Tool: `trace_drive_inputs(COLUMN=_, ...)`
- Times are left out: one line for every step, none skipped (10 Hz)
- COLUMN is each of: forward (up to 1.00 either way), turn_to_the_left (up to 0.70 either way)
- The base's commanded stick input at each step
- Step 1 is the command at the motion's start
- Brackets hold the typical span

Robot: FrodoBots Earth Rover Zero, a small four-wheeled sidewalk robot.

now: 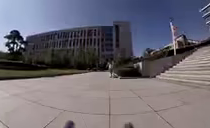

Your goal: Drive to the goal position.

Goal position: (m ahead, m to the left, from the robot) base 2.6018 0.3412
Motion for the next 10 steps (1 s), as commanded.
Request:
trace_drive_inputs(forward=1.0, turn_to_the_left=0.0)
trace_drive_inputs(forward=1.0, turn_to_the_left=0.0)
trace_drive_inputs(forward=1.0, turn_to_the_left=0.0)
trace_drive_inputs(forward=1.0, turn_to_the_left=0.0)
trace_drive_inputs(forward=1.0, turn_to_the_left=0.0)
trace_drive_inputs(forward=1.0, turn_to_the_left=0.0)
trace_drive_inputs(forward=1.0, turn_to_the_left=0.0)
trace_drive_inputs(forward=1.0, turn_to_the_left=0.0)
trace_drive_inputs(forward=1.0, turn_to_the_left=0.0)
trace_drive_inputs(forward=1.0, turn_to_the_left=0.0)
